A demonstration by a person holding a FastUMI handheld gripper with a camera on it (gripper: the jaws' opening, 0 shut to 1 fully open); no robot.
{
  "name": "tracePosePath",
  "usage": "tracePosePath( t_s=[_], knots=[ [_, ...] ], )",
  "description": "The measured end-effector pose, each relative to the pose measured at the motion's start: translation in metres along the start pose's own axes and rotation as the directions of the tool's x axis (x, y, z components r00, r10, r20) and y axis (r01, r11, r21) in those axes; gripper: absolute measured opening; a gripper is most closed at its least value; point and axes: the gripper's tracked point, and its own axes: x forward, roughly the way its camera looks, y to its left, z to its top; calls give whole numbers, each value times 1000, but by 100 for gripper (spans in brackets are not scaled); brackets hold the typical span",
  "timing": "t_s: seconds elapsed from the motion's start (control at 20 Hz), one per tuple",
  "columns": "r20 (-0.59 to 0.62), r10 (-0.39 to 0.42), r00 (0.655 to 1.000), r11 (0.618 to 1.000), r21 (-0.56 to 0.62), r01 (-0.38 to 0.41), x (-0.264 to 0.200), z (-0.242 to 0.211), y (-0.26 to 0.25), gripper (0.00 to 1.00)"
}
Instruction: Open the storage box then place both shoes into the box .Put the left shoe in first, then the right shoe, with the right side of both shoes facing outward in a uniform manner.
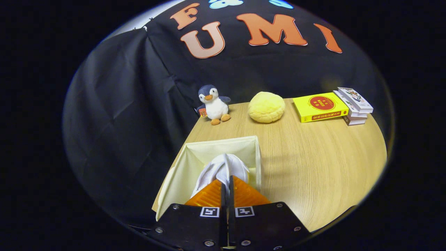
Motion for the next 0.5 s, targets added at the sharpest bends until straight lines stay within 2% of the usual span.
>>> tracePosePath(
  t_s=[0.1, 0.25, 0.4, 0.5],
  knots=[
    [-23, -31, 999, 1000, -1, 30, 3, -3, -5, 2],
    [-82, 9, 997, 1000, -25, -11, 0, -13, 3, 8],
    [-75, 125, 989, 992, -2, -126, -17, 2, 24, 28],
    [-41, 139, 989, 989, -34, -141, -31, 18, 21, 33]
  ],
)
